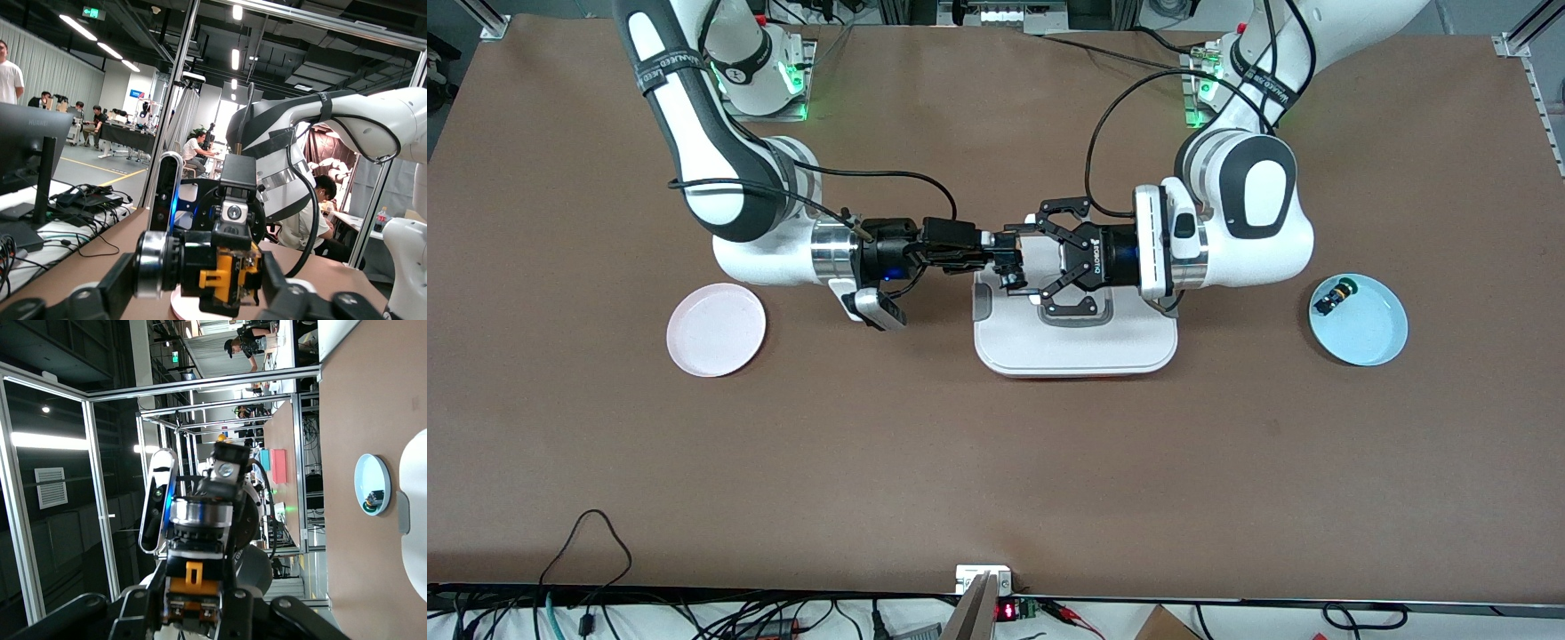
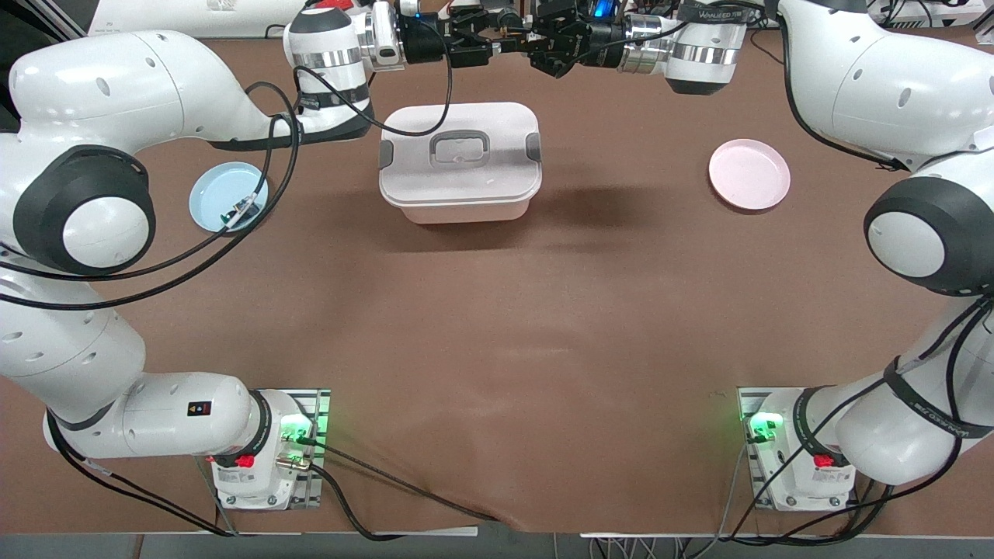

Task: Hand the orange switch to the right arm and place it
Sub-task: 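Close the right gripper on the orange switch, open the left gripper, then move the switch to the white plate while the left gripper withdraws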

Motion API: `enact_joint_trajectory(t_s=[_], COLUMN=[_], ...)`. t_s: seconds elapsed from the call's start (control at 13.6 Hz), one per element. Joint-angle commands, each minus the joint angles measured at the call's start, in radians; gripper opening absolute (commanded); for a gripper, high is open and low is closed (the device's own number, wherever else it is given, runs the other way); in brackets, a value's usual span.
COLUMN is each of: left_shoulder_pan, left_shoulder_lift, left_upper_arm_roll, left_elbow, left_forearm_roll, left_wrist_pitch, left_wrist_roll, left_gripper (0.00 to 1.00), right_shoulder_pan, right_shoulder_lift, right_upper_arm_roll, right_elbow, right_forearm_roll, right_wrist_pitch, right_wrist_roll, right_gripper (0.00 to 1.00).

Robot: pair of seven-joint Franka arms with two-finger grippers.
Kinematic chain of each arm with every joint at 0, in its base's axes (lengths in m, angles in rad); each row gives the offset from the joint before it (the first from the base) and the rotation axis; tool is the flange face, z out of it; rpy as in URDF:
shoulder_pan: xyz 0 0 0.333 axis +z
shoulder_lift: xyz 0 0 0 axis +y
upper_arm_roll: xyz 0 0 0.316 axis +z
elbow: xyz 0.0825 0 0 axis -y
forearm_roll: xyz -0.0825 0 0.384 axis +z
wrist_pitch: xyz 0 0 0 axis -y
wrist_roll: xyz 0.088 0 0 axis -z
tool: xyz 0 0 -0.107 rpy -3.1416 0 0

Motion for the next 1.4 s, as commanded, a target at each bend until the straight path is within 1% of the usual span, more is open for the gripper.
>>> enact_joint_trajectory(t_s=[0.0, 0.15, 0.22, 0.37, 0.44, 0.52, 0.66, 0.74, 0.81, 0.88, 0.96, 1.03, 1.18, 1.25, 1.33], left_shoulder_pan=[0.011, 0.063, 0.094, 0.182, 0.227, 0.261, 0.276, 0.278, 0.281, 0.29, 0.29, 0.29, 0.286, 0.286, 0.284], left_shoulder_lift=[-0.01, -0.021, -0.024, -0.05, -0.059, -0.07, -0.09, -0.105, -0.119, -0.127, -0.133, -0.134, -0.136, -0.137, -0.139], left_upper_arm_roll=[-0.002, 0.003, 0.01, 0.018, 0.026, 0.044, 0.129, 0.186, 0.243, 0.312, 0.372, 0.419, 0.484, 0.503, 0.504], left_elbow=[0.003, -0.011, -0.014, -0.014, -0.014, -0.014, -0.014, -0.014, -0.014, -0.014, -0.013, -0.004, 0.015, 0.012, 0.001], left_forearm_roll=[-0.012, 0.015, 0.055, 0.162, 0.229, 0.283, 0.389, 0.452, 0.541, 0.628, 0.699, 0.759, 0.89, 0.915, 0.925], left_wrist_pitch=[-0.007, -0.022, -0.055, -0.092, -0.102, -0.128, -0.192, -0.218, -0.259, -0.295, -0.303, -0.301, -0.277, -0.214, -0.158], left_wrist_roll=[-0.042, -0.041, -0.039, -0.042, -0.044, -0.054, -0.08, -0.085, -0.085, -0.085, -0.082, -0.079, -0.027, 0.011, 0.071], left_gripper=[1.0, 1.0, 1.0, 1.0, 1.0, 1.0, 1.0, 1.0, 1.0, 1.0, 1.0, 1.0, 1.0, 1.0, 1.0], right_shoulder_pan=[0.0, -0.002, -0.006, -0.032, -0.052, -0.078, -0.13, -0.158, -0.179, -0.204, -0.224, -0.242, -0.282, -0.307, -0.33], right_shoulder_lift=[0.013, 0.012, 0.01, 0.006, 0.001, -0.007, -0.016, -0.025, -0.034, -0.044, -0.051, -0.057, -0.064, -0.064, -0.064], right_upper_arm_roll=[-0.002, -0.002, -0.003, -0.003, -0.003, -0.003, -0.003, -0.003, -0.003, -0.003, -0.003, -0.003, -0.003, -0.002, -0.002], right_elbow=[0.027, 0.027, 0.027, 0.027, 0.027, 0.027, 0.027, 0.027, 0.027, 0.027, 0.027, 0.027, 0.027, 0.027, 0.027], right_forearm_roll=[0.013, 0.009, 0.003, -0.038, -0.083, -0.156, -0.299, -0.374, -0.466, -0.576, -0.693, -0.797, -0.99, -1.073, -1.158], right_wrist_pitch=[-0.004, -0.003, -0.003, -0.003, -0.003, -0.004, -0.015, -0.03, -0.047, -0.05, -0.058, -0.074, -0.104, -0.13, -0.156], right_wrist_roll=[-0.025, -0.028, -0.025, -0.024, -0.022, -0.022, -0.022, -0.022, -0.022, -0.022, -0.025, -0.025, -0.051, -0.082, -0.12], right_gripper=[0.14, 0.14, 0.14, 0.14, 0.14, 0.13, 0.12, 0.12, 0.12, 0.12, 0.12, 0.12, 0.12, 0.12, 0.12])
